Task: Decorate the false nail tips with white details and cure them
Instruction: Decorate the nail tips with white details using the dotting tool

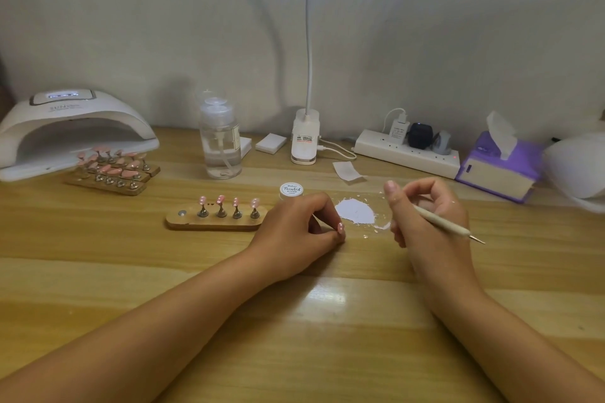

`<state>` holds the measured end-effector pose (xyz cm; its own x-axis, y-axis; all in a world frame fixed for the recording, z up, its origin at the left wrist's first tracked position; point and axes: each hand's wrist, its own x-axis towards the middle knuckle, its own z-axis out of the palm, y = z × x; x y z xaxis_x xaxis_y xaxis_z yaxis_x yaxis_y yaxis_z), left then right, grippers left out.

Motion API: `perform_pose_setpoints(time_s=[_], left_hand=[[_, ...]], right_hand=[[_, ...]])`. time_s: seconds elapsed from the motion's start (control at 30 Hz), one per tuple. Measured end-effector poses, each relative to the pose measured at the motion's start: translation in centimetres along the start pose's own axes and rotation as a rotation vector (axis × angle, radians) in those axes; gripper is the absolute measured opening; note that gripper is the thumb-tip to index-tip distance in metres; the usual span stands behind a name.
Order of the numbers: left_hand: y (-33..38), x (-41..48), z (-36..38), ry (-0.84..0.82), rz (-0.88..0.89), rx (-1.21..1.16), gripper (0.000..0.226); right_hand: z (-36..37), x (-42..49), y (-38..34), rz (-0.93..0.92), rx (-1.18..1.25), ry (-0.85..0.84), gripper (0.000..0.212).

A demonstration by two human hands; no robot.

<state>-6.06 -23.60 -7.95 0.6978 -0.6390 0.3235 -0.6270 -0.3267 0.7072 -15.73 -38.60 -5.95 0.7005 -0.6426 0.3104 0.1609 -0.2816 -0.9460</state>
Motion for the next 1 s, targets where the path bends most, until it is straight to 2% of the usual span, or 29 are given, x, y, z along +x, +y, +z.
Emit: perform_pose_setpoints(time_s=[0.17,0.37,0.53,0.63,0.77,0.9,1.0], left_hand=[[0.0,0.0,0.0,0.004,-0.001,-0.012,0.017],[0.0,0.0,0.0,-0.001,-0.002,-0.028,0.011],[0.2,-0.1,-0.1,-0.005,-0.002,-0.022,0.015],[0.2,-0.1,-0.1,0.002,-0.007,-0.023,0.012],[0.4,-0.1,-0.2,0.008,-0.006,-0.001,0.016],[0.3,-0.1,-0.1,0.011,-0.012,0.012,0.020],[0.3,-0.1,-0.1,0.015,-0.011,0.022,0.021]], right_hand=[[-0.7,1.1,1.0,0.127,-0.156,-0.040,0.015],[-0.6,1.0,1.3,0.106,-0.365,-0.122,0.014],[-0.6,1.1,1.4,0.101,-0.385,-0.116,0.012],[-0.6,1.0,1.4,0.099,-0.314,-0.108,0.015],[-0.6,0.7,0.6,0.060,-0.067,-0.087,0.010],[0.1,-0.2,-0.1,0.191,0.144,-0.134,0.019],[0.7,-0.8,0.0,0.206,0.136,-0.193,0.021]])
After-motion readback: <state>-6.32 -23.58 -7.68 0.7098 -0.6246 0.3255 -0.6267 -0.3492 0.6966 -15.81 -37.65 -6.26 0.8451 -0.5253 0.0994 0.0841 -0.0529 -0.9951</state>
